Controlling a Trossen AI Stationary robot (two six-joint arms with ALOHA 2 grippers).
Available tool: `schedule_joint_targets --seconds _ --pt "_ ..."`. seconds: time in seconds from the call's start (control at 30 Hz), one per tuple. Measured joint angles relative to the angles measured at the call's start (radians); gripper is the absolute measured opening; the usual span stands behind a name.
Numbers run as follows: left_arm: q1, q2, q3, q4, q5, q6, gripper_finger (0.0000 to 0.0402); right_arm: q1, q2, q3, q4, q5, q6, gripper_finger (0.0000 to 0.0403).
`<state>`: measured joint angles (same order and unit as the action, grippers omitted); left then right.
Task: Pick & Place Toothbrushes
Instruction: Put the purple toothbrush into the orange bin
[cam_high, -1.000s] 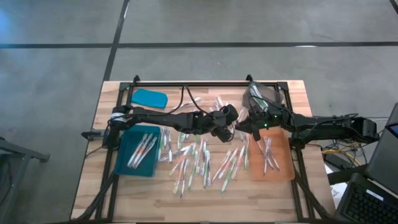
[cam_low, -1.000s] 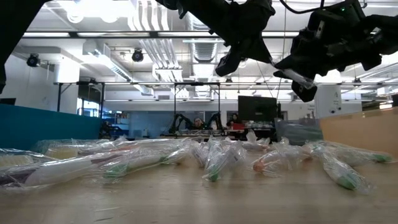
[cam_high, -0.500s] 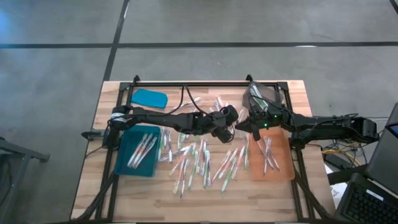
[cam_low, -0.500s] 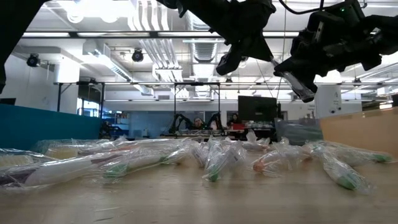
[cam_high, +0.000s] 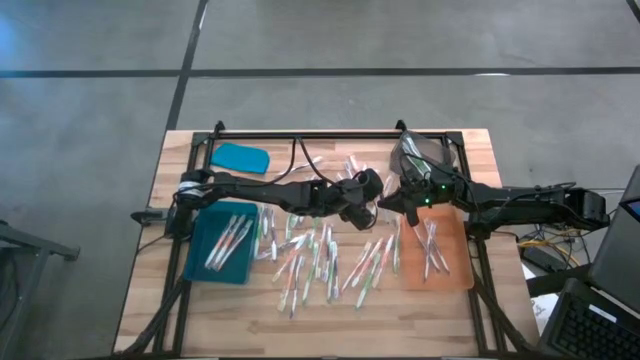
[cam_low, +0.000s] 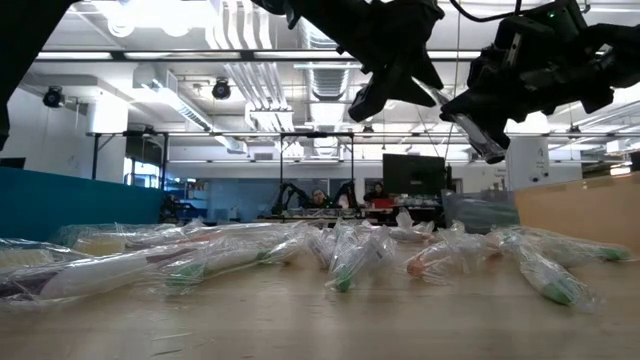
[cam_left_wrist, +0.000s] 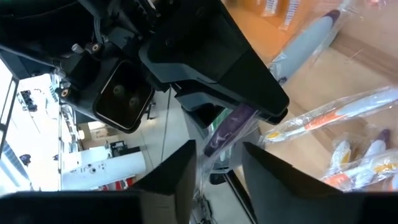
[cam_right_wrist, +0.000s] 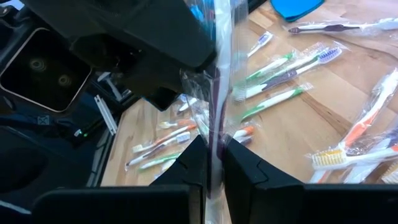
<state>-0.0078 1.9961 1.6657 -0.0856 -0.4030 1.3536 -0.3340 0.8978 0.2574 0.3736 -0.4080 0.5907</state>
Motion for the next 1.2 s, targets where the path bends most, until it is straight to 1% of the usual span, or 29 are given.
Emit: schedule_joint_targets --seconds 0.1,0.2,0.33,0.83,0.93,1.07,1.2 --pt "0.000 0.000 0.000 0.000 -0.004 -0.020 0.0162 0.000 0.000 0.000 0.000 0.000 0.000 0.0025" --pt "0.001 0.000 0.000 0.000 -0.018 -0.021 0.0174 0.000 0.000 0.000 0.000 0.000 0.000 0.0025" --pt "0.001 0.000 0.000 0.001 -0.031 -0.037 0.0176 0.000 0.000 0.000 0.000 0.000 0.000 0.0025" --pt "-0.003 -0.027 0.000 -0.031 -0.042 -0.195 0.0177 0.000 0.000 0.000 0.000 0.016 -0.018 0.0025" --pt "-0.003 -0.041 0.000 -0.058 -0.011 -0.234 0.0177 0.000 -0.001 0.000 0.005 0.024 -0.023 0.0025" --pt "-0.003 -0.068 0.000 -0.115 0.092 -0.317 0.0177 -0.001 -0.001 0.000 0.007 0.051 -0.032 0.0025" --pt "0.001 -0.103 0.000 -0.158 0.162 -0.420 0.0177 -0.002 -0.001 0.000 0.022 0.081 -0.064 0.0025"
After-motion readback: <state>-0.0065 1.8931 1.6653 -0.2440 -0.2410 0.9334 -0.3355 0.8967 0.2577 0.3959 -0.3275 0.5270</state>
